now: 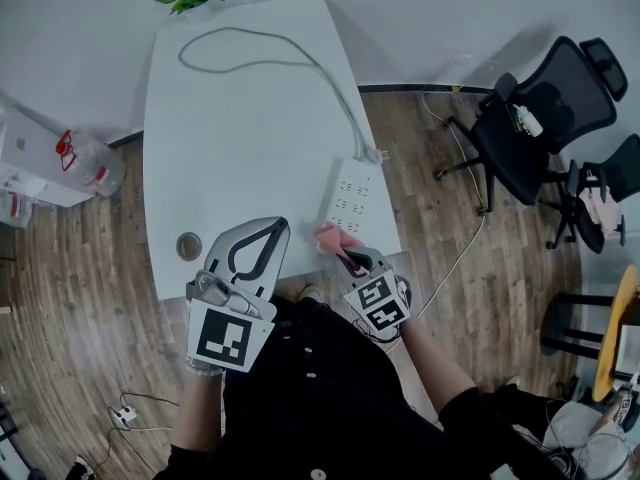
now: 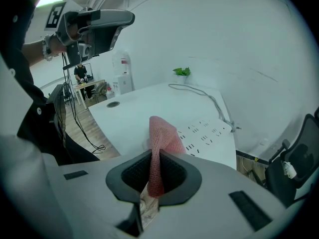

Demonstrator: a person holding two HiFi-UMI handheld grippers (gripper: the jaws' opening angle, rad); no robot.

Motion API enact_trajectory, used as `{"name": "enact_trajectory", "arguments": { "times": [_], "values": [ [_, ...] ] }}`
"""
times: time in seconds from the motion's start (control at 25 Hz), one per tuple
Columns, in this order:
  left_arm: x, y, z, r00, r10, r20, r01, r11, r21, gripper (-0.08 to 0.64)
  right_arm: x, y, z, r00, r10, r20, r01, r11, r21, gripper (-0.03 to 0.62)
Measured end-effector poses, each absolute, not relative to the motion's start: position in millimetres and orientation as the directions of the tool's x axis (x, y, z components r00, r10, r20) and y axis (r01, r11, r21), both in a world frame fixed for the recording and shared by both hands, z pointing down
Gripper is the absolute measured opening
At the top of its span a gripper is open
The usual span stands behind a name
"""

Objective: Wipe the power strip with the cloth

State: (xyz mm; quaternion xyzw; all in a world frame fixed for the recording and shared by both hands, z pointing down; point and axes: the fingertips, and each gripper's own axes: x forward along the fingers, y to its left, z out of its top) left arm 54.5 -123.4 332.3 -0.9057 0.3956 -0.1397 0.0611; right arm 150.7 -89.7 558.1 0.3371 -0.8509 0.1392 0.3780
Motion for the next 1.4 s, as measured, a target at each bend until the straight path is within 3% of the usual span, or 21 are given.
{"name": "enact_trajectory", "arguments": {
  "times": [0.6, 1.04, 1.4],
  "values": [
    [61.6, -128.0, 334.2, 0.652, -0.729, 0.206, -0.698, -0.684, -0.213, 0.014, 160.8, -104.7, 533.7, -0.483, -0.512, 0.71, -0.677, 0.733, 0.068, 0.054],
    [59.5, -127.5, 332.3, 0.645, -0.736, 0.205, -0.704, -0.677, -0.215, 0.014, 176.7, -192.9, 498.5, -0.445, -0.616, 0.65, -0.657, 0.717, 0.23, 0.054],
    [44.7, -117.2, 334.5, 0.603, -0.769, 0.212, -0.737, -0.639, -0.221, 0.014, 186.1, -261.9, 511.8, -0.377, -0.64, 0.669, -0.628, 0.708, 0.323, 0.054]
  ]
}}
